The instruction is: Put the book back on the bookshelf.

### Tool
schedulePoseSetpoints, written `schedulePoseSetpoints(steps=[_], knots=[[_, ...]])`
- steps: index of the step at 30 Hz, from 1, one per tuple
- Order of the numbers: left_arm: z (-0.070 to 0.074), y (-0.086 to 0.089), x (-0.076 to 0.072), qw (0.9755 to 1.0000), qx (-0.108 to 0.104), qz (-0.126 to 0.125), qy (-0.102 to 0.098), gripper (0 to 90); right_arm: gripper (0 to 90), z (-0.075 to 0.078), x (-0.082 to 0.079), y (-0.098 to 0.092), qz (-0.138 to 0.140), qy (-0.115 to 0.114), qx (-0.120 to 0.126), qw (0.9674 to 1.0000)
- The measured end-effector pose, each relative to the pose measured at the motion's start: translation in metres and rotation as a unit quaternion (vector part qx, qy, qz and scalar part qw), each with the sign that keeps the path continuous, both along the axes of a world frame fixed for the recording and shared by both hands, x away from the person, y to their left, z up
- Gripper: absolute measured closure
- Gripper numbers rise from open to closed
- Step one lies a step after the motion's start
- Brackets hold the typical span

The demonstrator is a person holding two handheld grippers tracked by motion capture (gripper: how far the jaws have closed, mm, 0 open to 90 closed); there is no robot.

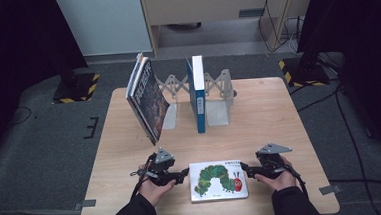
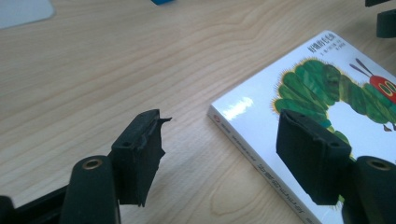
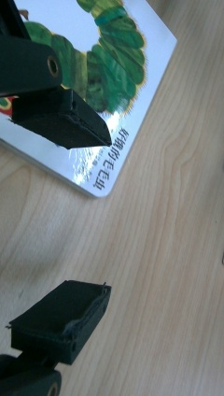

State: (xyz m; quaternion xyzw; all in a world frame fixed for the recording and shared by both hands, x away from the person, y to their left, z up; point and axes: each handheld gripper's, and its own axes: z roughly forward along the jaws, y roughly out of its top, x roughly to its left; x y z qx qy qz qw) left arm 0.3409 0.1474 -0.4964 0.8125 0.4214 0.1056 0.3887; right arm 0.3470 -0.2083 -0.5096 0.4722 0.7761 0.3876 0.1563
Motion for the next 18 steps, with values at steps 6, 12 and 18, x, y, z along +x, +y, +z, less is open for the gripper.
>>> schedulePoseSetpoints(steps=[6, 12, 18], knots=[[-0.006, -0.008, 0.000, 0.9998, 0.002, -0.019, 0.009, 27.4, 24.7, -0.003, -0.005, 0.007, 0.007, 0.009, 0.006, 0.9999], [-0.014, -0.012, 0.002, 0.9995, 0.015, -0.022, 0.015, 26.4, 26.8, -0.005, -0.006, 0.012, 0.014, 0.017, 0.019, 0.9996], [-0.022, -0.019, 0.002, 0.9990, 0.024, -0.032, 0.019, 25.6, 28.5, -0.009, -0.007, 0.018, 0.023, 0.026, 0.025, 0.9991]])
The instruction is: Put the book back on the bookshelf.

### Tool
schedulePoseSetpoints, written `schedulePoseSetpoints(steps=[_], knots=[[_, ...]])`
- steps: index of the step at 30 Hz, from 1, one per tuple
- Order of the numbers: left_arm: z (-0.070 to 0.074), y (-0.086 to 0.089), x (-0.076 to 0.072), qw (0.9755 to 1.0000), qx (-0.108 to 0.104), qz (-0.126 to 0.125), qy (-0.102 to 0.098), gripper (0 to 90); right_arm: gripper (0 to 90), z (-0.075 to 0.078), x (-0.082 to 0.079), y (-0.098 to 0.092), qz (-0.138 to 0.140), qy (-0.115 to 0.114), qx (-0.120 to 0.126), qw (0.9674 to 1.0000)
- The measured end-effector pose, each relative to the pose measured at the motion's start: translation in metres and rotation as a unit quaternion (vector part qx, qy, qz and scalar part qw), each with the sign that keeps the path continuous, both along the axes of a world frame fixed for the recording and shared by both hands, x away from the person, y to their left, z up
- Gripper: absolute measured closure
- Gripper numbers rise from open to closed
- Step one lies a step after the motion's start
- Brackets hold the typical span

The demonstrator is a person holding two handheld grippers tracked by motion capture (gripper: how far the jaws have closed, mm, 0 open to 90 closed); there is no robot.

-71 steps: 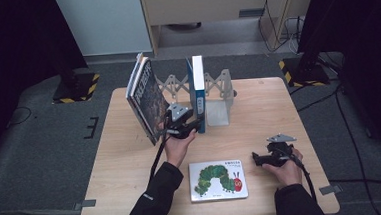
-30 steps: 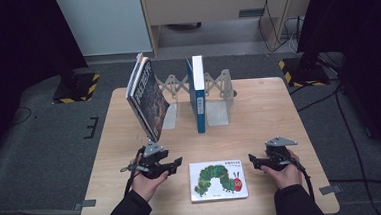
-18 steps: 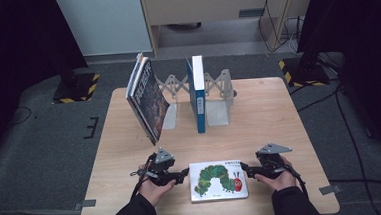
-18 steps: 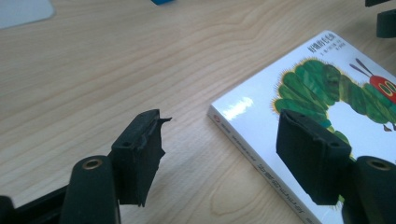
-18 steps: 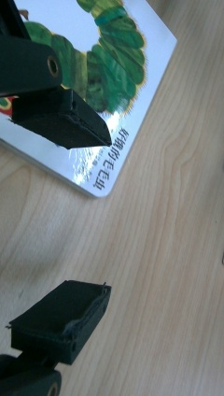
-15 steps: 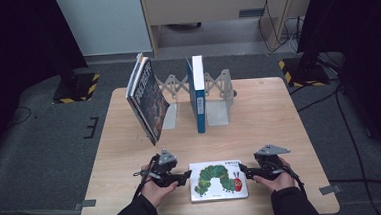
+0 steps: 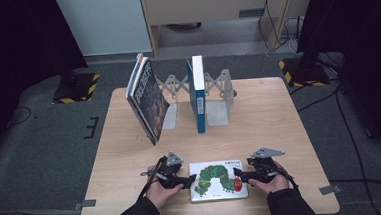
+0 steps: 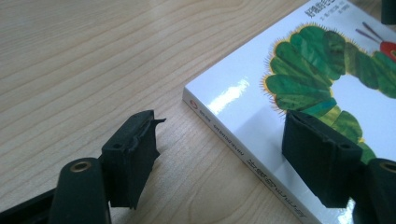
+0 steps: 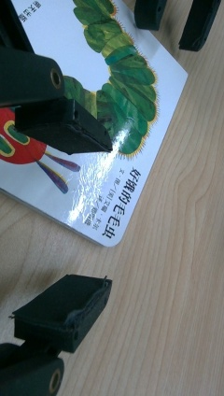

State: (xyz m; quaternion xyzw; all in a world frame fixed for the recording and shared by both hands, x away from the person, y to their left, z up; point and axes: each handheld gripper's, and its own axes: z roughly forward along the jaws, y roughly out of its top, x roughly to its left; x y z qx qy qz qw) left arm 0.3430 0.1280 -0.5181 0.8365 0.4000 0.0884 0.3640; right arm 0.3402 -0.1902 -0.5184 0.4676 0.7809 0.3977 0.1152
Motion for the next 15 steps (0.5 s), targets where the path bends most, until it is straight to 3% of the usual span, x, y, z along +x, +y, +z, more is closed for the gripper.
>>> schedulePoseSetpoints(steps=[7, 13, 15], knots=[[-0.005, 0.000, -0.001, 0.9998, -0.019, -0.001, -0.006, 22.3, 29.7, -0.003, -0.001, 0.005, 0.004, 0.015, 0.006, 0.9999], [-0.010, 0.000, 0.000, 0.9991, -0.042, 0.007, 0.003, 21.6, 29.5, -0.006, -0.001, 0.009, 0.007, 0.017, 0.007, 0.9998], [-0.013, -0.001, -0.001, 0.9987, -0.050, 0.007, -0.006, 19.4, 29.2, -0.007, -0.002, 0.010, 0.009, 0.020, 0.005, 0.9997]])
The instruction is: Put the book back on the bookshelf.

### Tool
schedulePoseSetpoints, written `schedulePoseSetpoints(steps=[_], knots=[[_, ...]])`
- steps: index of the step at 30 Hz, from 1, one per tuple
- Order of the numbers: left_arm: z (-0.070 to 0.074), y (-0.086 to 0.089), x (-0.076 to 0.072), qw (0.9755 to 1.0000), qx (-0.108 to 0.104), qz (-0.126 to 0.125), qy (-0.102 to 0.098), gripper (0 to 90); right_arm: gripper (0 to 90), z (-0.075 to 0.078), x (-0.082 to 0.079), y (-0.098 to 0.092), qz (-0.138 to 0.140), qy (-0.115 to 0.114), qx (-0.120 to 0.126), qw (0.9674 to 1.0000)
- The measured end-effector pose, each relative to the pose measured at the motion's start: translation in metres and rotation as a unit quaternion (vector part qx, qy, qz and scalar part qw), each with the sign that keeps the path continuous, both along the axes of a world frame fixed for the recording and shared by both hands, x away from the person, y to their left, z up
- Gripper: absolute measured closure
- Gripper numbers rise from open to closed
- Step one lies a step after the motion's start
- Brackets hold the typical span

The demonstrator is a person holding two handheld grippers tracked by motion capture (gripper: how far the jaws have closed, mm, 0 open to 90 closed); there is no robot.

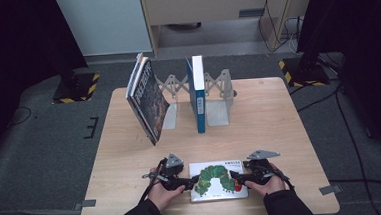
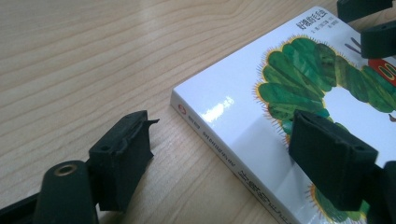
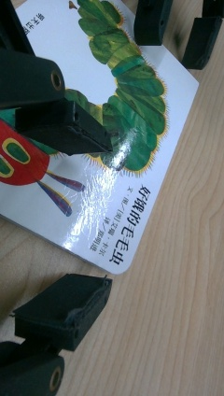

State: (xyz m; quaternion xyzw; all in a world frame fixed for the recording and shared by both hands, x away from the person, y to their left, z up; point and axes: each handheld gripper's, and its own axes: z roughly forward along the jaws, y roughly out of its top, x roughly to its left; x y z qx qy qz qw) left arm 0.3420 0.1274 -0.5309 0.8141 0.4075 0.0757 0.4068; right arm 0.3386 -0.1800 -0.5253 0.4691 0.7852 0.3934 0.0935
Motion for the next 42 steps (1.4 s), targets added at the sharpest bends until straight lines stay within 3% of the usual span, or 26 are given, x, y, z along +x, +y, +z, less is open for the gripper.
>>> schedulePoseSetpoints(steps=[6, 17, 28, 42], knots=[[-0.004, -0.001, 0.000, 0.9998, -0.010, -0.006, -0.017, 16.6, 28.4, -0.002, 0.000, 0.003, 0.000, 0.009, 0.007, 0.9999], [-0.004, -0.003, -0.001, 0.9998, -0.009, -0.001, -0.018, 15.9, 28.3, -0.004, 0.001, 0.002, 0.000, 0.008, 0.016, 0.9998], [-0.005, -0.007, -0.001, 0.9998, -0.004, -0.002, -0.017, 10.8, 29.2, -0.003, 0.001, 0.001, -0.007, 0.017, 0.030, 0.9994], [-0.002, -0.014, -0.006, 0.9998, -0.014, -0.017, -0.004, 16.9, 29.8, 0.002, 0.001, -0.003, -0.006, 0.011, 0.045, 0.9989]])
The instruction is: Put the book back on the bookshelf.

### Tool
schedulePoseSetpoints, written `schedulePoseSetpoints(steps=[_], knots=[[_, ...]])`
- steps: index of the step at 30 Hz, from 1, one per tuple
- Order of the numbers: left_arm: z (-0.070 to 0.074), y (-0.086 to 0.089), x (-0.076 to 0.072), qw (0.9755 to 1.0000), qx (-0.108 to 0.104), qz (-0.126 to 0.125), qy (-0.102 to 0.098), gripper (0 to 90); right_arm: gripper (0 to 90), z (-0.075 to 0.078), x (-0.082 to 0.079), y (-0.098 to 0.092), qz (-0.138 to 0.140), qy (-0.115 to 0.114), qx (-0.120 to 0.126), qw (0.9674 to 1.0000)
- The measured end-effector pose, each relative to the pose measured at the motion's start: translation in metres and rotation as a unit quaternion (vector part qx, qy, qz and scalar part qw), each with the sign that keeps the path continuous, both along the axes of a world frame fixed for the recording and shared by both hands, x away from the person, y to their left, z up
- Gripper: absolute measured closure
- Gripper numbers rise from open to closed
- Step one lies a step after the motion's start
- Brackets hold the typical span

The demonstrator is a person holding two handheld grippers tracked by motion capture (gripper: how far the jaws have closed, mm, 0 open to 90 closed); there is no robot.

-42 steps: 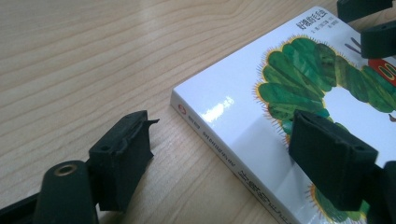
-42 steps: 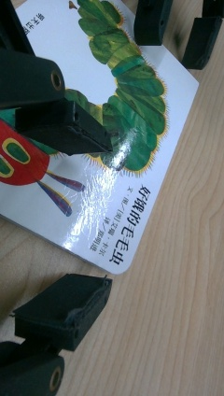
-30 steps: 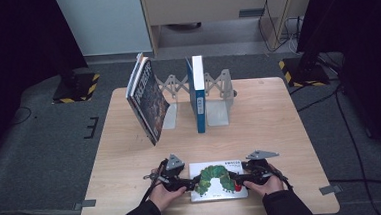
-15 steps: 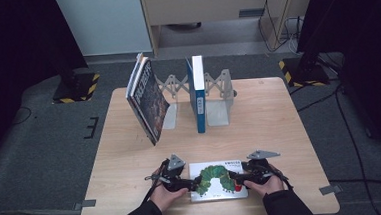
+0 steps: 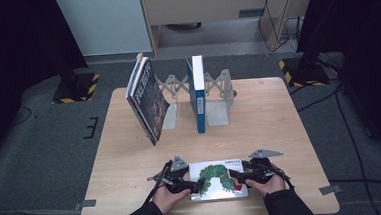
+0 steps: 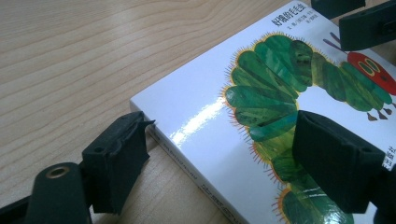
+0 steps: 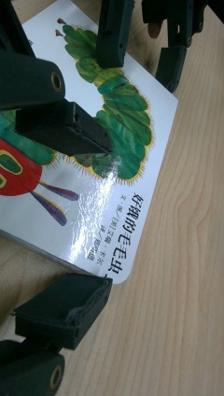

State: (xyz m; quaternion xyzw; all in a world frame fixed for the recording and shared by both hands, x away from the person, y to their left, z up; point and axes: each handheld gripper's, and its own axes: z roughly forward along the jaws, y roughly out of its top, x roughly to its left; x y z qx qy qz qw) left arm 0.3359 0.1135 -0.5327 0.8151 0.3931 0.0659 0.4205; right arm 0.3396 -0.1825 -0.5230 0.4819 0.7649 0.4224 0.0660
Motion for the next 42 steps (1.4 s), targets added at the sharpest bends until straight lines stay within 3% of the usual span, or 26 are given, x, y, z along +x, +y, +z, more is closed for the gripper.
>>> schedulePoseSetpoints(steps=[10, 22, 29, 33, 35, 42], knots=[[0.002, 0.000, 0.004, 0.9999, 0.001, -0.002, -0.013, 14.4, 29.1, 0.007, 0.003, 0.000, -0.003, -0.027, 0.026, 0.9993], [0.002, 0.000, 0.009, 0.9998, 0.001, 0.004, -0.021, 13.2, 29.2, 0.010, 0.014, 0.004, -0.003, -0.036, 0.025, 0.9990], [0.003, -0.001, 0.009, 0.9995, 0.016, 0.004, -0.026, 15.2, 29.1, 0.003, 0.018, 0.007, -0.001, -0.019, 0.004, 0.9998], [0.004, 0.001, 0.008, 0.9997, 0.020, 0.002, -0.017, 18.1, 30.3, 0.002, 0.017, 0.005, -0.001, -0.015, 0.008, 0.9999], [0.005, 0.002, 0.007, 0.9994, 0.031, 0.000, -0.018, 18.8, 30.5, -0.001, 0.016, 0.005, 0.004, -0.008, 0.002, 1.0000], [0.007, 0.004, -0.001, 0.9995, 0.030, -0.005, 0.006, 19.2, 29.2, -0.003, 0.006, 0.000, 0.003, 0.008, 0.003, 1.0000]])
